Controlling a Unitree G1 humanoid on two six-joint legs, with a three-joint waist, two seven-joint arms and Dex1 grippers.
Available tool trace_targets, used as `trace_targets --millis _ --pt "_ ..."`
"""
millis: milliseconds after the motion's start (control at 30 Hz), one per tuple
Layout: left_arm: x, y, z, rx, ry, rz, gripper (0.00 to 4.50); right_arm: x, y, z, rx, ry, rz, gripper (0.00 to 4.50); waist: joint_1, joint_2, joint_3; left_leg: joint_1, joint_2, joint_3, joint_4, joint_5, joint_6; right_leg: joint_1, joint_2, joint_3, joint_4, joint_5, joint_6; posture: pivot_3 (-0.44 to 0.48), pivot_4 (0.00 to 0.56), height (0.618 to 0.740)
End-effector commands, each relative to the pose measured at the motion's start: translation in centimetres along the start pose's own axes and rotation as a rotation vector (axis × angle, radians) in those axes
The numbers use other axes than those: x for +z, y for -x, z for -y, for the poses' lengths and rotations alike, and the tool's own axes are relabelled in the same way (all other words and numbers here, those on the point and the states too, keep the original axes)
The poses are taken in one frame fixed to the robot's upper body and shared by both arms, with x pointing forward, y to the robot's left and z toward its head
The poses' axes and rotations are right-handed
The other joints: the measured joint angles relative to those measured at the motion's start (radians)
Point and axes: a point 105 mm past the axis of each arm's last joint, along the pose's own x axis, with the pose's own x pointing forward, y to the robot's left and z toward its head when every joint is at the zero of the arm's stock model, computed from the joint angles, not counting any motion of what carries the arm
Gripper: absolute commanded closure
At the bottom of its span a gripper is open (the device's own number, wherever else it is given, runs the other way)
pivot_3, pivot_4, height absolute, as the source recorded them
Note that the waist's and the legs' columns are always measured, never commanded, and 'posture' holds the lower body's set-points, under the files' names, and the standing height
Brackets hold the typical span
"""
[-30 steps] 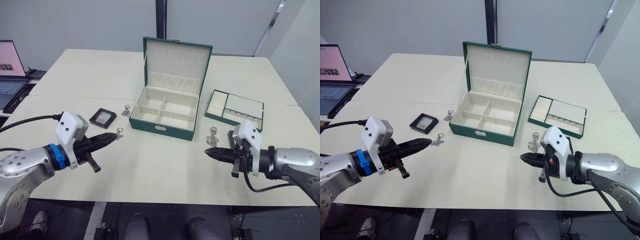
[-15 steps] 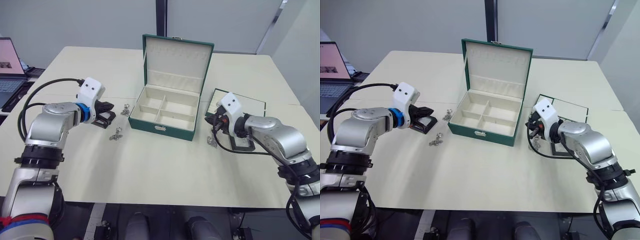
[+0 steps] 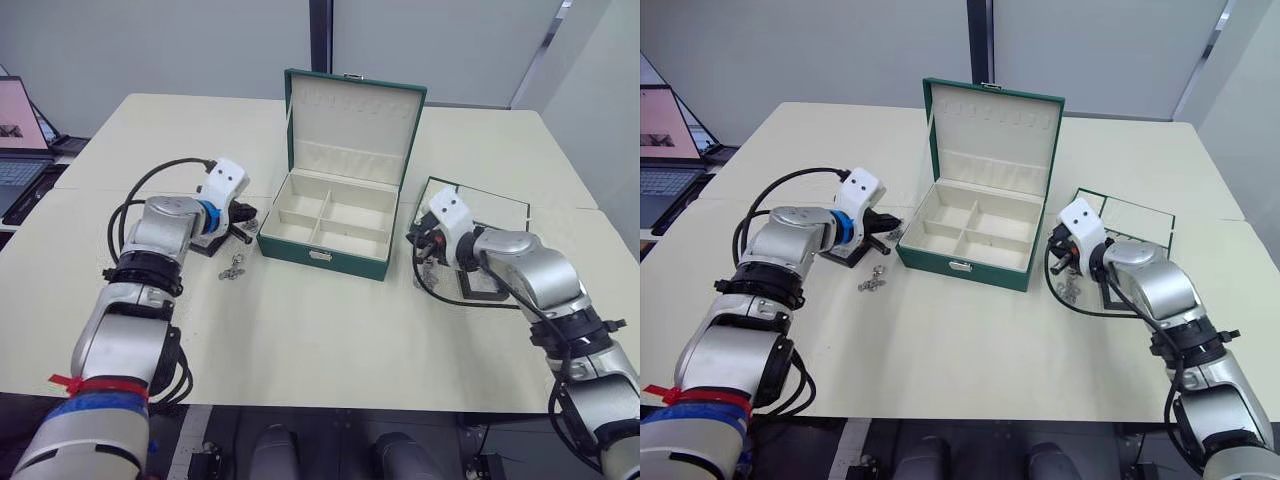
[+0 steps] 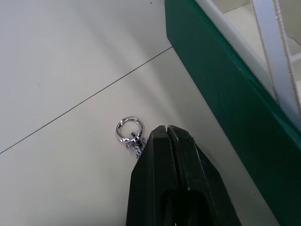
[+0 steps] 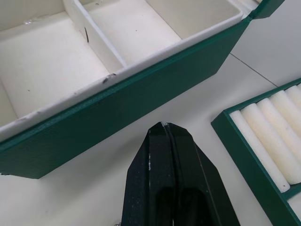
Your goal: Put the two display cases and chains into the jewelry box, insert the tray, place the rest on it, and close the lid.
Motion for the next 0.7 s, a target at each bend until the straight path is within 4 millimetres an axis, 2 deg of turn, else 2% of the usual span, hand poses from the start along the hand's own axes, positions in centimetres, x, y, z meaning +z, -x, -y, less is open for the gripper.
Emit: trace_targets --millis 33,267,700 --pt "1.6 -0.2 0.1 -0.021 -0.045 0.038 4.50 1.4 -0.3 -0.2 0.006 0.046 0.037 4.48 0.000 0.000 0.000 0.000 0.000 0.000 0.000 0.000 0.000 0.000 0.000 0.000 0.000 0.000 0.000 0.000 0.150 0.740" --pt "1.7 -0.8 1.7 -0.106 -0.047 0.044 4.50 1.6 -0.7 -1.2 0.041 0.055 0.043 4.48 0.000 0.000 0.000 0.000 0.000 0.000 0.000 0.000 0.000 0.000 0.000 0.000 0.000 0.000 0.000 0.000 0.150 0.740" --pt "-0.1 -0.6 5.0 -0.210 -0.036 0.029 4.50 1.7 -0.7 -2.0 0.072 0.057 0.053 4.48 -0.002 0.001 0.000 0.000 0.000 -0.001 0.000 0.000 0.000 0.001 0.000 -0.001 0.000 0.000 0.000 0.000 0.150 0.740"
